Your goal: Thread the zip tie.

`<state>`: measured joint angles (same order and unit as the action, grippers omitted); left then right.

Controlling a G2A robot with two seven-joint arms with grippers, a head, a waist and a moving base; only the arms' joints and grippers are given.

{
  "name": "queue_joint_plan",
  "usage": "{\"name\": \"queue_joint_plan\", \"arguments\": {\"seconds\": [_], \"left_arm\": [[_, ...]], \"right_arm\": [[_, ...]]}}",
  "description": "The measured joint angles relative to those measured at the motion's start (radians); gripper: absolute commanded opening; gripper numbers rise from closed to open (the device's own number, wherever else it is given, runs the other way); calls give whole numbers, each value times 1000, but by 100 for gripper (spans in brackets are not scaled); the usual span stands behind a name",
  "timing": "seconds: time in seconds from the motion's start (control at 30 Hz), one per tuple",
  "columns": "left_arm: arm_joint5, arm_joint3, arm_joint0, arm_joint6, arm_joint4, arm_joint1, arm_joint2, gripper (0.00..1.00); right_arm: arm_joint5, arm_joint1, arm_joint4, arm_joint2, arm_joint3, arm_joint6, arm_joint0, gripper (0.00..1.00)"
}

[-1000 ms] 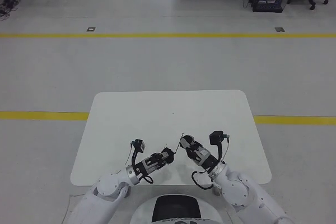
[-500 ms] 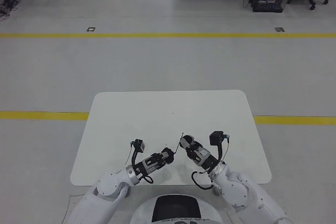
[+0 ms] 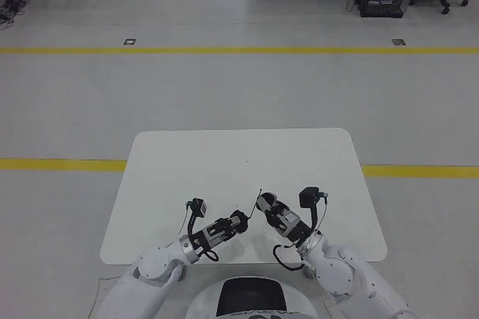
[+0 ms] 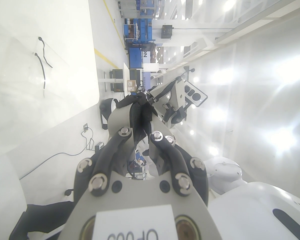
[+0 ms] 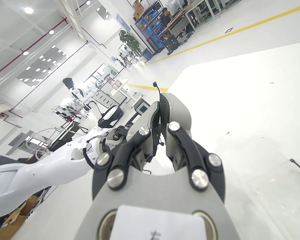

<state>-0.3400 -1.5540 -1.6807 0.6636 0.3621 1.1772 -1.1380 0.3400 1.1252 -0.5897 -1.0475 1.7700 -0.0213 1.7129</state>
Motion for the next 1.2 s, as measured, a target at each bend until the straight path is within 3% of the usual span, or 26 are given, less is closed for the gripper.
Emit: {"name": "queue_joint_plan", "arguments": {"seconds": [1.2], "left_arm": [[0,0,0,0,0,0,0,0]], "right_arm": [[-34,3,-52,-28,-11,16,19,0]]}}
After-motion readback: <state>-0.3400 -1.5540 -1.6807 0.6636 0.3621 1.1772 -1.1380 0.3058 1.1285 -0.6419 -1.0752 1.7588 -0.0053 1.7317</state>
